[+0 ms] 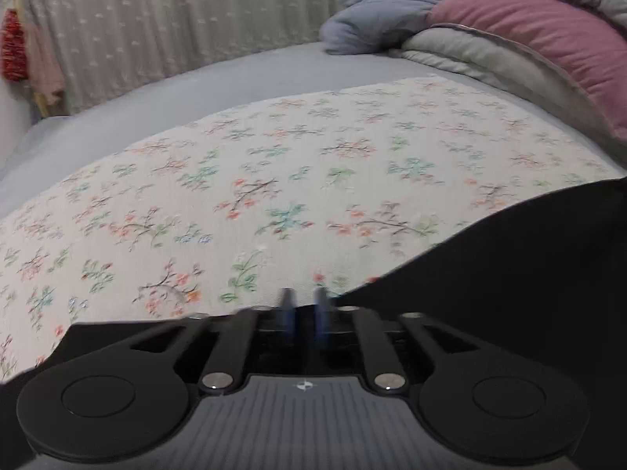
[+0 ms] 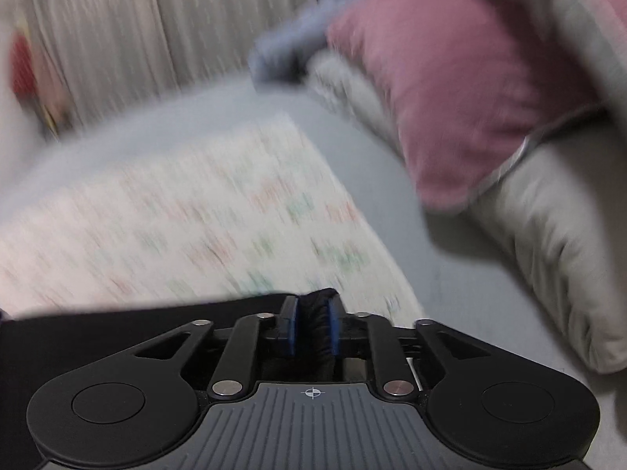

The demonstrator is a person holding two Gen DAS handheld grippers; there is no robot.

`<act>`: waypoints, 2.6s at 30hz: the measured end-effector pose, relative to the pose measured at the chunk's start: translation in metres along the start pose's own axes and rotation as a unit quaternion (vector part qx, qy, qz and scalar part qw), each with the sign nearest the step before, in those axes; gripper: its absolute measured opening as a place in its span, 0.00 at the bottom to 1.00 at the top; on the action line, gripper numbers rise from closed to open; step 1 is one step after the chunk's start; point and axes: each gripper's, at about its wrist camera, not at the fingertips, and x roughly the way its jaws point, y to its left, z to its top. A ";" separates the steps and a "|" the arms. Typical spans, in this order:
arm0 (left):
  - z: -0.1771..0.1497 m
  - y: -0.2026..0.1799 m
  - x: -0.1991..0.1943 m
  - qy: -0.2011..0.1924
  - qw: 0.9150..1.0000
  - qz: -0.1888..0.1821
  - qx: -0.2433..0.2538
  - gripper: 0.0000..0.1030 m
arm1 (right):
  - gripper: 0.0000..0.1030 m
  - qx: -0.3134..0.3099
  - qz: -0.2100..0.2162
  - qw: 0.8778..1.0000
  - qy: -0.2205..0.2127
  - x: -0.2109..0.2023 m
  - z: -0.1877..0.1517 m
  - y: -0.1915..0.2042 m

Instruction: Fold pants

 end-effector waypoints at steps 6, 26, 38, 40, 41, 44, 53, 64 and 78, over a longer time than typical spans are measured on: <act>0.002 0.046 -0.036 -0.026 0.995 0.020 -0.098 0.72 | 0.39 0.033 -0.012 0.999 -0.032 -0.019 0.006 -0.002; -0.141 0.157 -0.152 0.040 0.955 0.185 -0.230 0.93 | 0.39 -0.184 0.155 0.971 -0.006 -0.065 -0.055 0.125; -0.169 0.180 -0.171 0.062 0.937 0.211 -0.271 0.93 | 0.38 -0.176 0.092 0.978 0.056 -0.044 -0.074 0.085; -0.168 0.180 -0.173 0.066 0.936 0.210 -0.273 0.93 | 0.20 -0.126 0.064 0.989 0.041 -0.038 -0.063 0.040; -0.167 0.180 -0.173 0.069 0.936 0.210 -0.275 0.93 | 0.00 -0.099 0.064 0.993 0.032 -0.039 -0.059 0.019; -0.167 0.179 -0.176 0.066 0.929 0.216 -0.293 0.93 | 0.00 -0.012 0.070 0.997 -0.001 -0.057 -0.051 -0.028; -0.157 0.171 -0.185 0.030 0.932 0.218 -0.289 0.93 | 0.53 0.162 0.121 0.978 0.044 -0.065 -0.068 -0.088; -0.142 0.162 -0.178 0.008 0.944 0.205 -0.258 0.93 | 0.52 0.316 0.221 0.920 0.069 -0.031 -0.082 -0.090; -0.141 0.129 -0.149 0.031 0.966 0.153 -0.208 0.93 | 0.52 0.286 0.199 0.937 0.014 -0.017 -0.082 -0.058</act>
